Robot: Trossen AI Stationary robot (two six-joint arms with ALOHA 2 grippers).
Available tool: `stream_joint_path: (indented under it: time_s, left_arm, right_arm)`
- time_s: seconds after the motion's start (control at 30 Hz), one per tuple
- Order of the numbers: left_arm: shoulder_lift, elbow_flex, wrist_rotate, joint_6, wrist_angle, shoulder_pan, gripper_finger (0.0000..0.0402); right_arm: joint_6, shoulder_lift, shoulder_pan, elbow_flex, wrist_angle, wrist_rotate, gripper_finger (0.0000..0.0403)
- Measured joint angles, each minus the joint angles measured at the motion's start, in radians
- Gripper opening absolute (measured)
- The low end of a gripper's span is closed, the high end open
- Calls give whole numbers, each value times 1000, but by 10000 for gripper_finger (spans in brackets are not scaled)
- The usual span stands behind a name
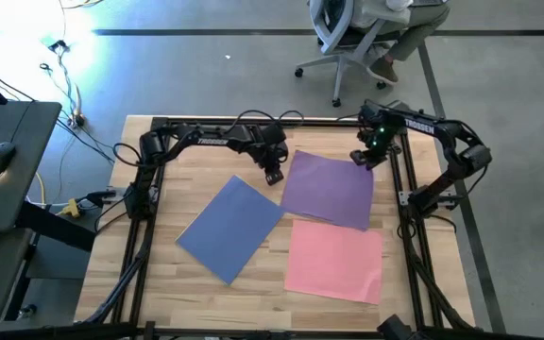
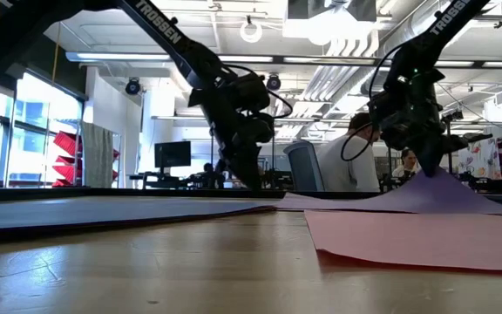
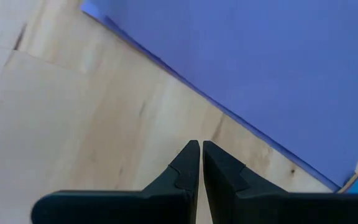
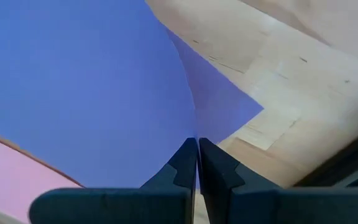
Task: Organize paper
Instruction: Stack the violet paper on the top right violet paper
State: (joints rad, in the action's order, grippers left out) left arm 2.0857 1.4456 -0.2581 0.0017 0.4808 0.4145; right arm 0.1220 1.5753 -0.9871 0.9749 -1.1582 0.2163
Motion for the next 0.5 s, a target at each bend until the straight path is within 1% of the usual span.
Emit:
stream_joint_path:
  time_s: [0.2,0.27,0.37,0.5]
  left_arm:
    - [-8,2,-1,-8,3,-18,0]
    - [-17,11,1,-8,13,-24,0]
    - [-39,28,6,-7,6,-31,0]
    - [-48,44,5,-8,-1,-38,0]
  right_arm:
    - [-18,0,5,0,3,-38,1]
    - [-26,0,6,0,3,-44,8]
    - [-27,0,14,0,1,-44,40]
    - [-44,0,36,0,2,-52,109]
